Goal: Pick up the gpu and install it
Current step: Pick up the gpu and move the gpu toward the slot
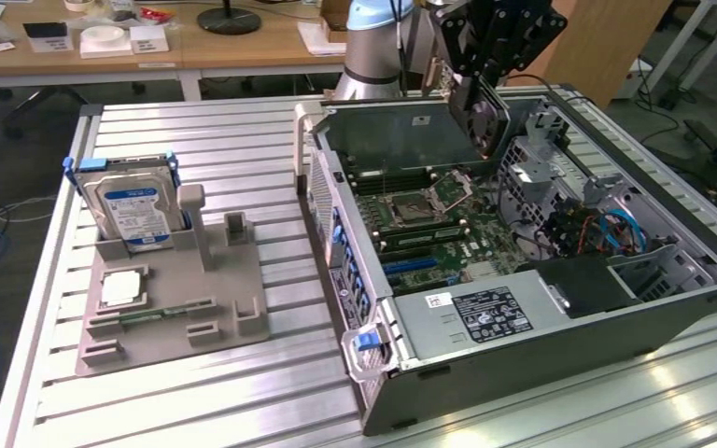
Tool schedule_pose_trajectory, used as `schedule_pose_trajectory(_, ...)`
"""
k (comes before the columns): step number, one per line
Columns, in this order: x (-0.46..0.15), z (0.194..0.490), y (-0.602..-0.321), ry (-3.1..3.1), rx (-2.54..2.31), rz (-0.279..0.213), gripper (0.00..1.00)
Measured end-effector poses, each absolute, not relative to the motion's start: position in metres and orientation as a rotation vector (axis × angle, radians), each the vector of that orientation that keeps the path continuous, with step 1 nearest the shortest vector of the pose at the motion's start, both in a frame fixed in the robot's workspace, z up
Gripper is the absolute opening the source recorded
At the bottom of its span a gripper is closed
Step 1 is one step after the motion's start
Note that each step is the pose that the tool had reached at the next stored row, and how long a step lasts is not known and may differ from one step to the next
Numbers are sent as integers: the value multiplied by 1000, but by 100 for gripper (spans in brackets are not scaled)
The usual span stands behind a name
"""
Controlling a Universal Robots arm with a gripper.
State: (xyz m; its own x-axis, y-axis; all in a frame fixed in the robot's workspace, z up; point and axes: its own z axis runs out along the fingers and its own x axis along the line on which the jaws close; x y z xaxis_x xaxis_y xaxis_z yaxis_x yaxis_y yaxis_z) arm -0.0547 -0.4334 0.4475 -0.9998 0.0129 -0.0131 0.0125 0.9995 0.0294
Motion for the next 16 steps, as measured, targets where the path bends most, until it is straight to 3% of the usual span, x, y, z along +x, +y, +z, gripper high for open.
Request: schedule_pose_trajectory(16,-47,447,-433,3128,20,46,27)
